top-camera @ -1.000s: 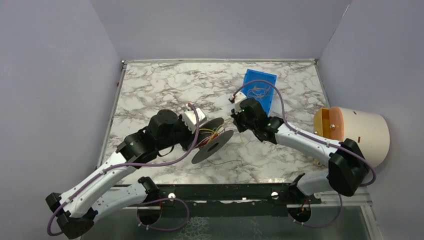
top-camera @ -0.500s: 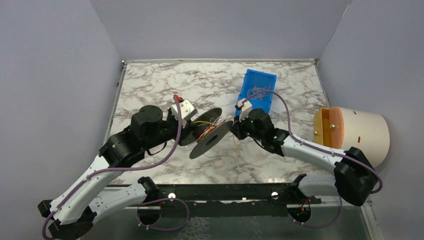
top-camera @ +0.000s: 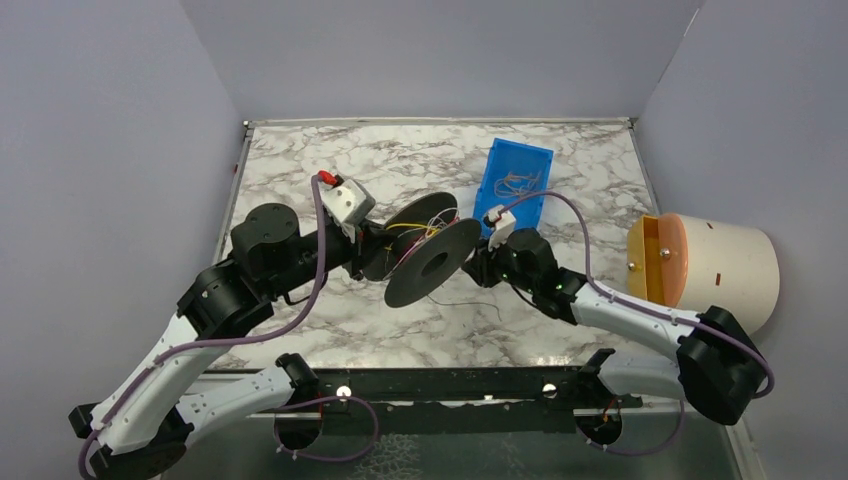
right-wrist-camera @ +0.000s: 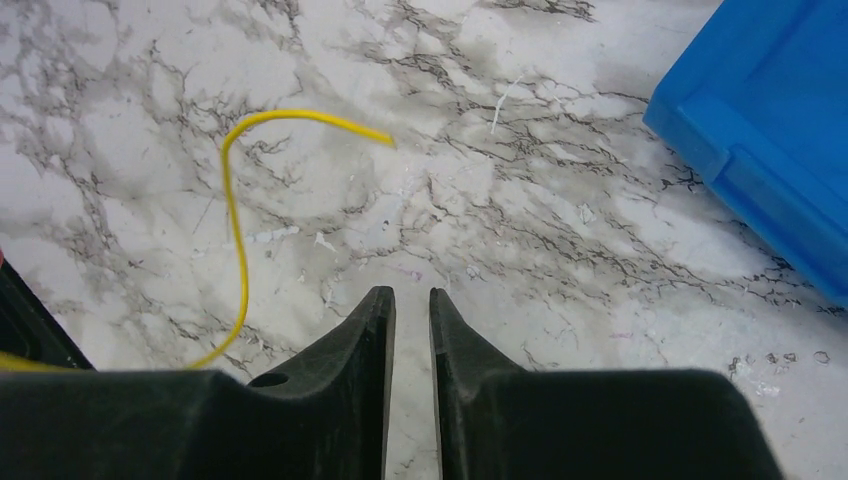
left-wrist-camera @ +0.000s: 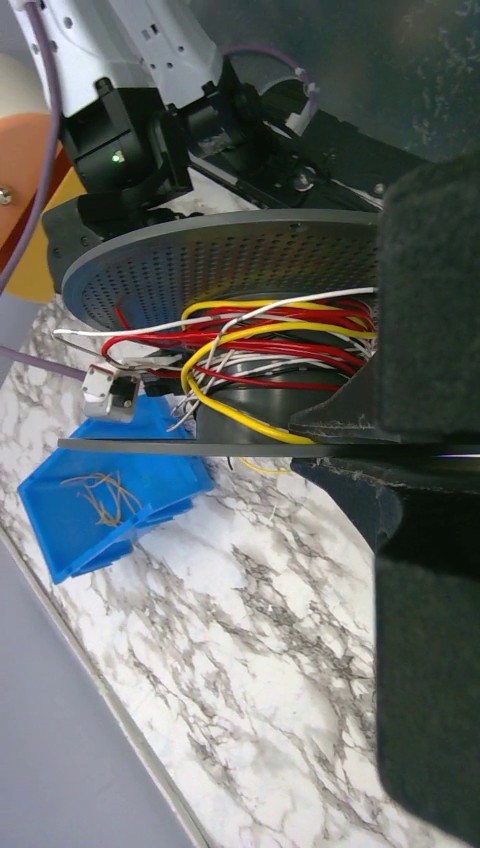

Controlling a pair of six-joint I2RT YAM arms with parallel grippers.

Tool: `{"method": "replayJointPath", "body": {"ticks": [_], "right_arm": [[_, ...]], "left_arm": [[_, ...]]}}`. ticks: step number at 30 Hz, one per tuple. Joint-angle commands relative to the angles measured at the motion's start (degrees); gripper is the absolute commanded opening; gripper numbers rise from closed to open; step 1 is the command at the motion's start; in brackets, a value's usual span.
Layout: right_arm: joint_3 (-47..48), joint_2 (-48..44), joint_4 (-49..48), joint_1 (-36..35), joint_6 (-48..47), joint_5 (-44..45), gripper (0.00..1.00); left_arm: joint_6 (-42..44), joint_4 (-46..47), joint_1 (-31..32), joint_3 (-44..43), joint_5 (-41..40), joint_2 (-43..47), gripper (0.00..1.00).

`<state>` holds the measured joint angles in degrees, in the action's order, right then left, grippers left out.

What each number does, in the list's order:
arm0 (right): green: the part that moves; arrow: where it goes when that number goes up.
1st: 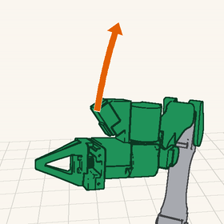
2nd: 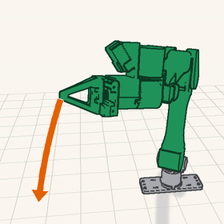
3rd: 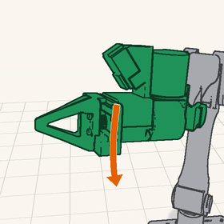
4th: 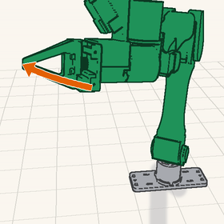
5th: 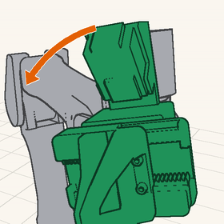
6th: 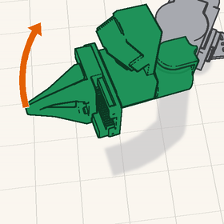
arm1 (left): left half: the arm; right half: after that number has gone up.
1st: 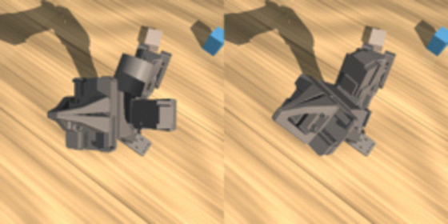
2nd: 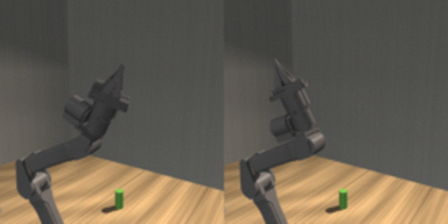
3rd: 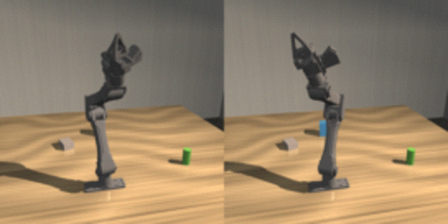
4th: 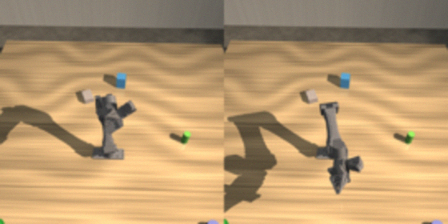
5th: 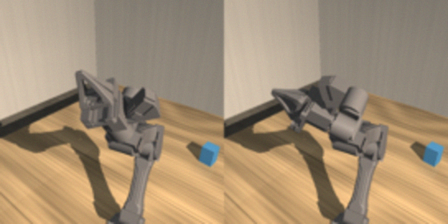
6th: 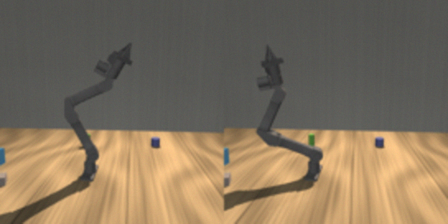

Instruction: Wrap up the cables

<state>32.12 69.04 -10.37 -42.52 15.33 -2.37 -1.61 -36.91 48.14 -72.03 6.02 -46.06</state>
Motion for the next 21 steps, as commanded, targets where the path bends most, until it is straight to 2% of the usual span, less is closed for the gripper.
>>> {"method": "replayJointPath", "body": {"ticks": [1,8,21], "right_arm": [[-1.36,-3.44,-0.71,0.34,0.95,2.31,0.25],[-0.96,-9.15,3.28,0.34,0.42,3.07,0.31],[5.92,-16.71,16.85,0.38,-2.91,7.69,0.46]], "left_arm": [[-2.58,6.52,0.33,-3.47,-3.15,0.44,0.00],[-2.07,5.64,0.30,-5.02,-7.50,-0.23,0.00],[0.89,1.83,0.29,-8.51,-4.57,-2.99,0.00]]}}
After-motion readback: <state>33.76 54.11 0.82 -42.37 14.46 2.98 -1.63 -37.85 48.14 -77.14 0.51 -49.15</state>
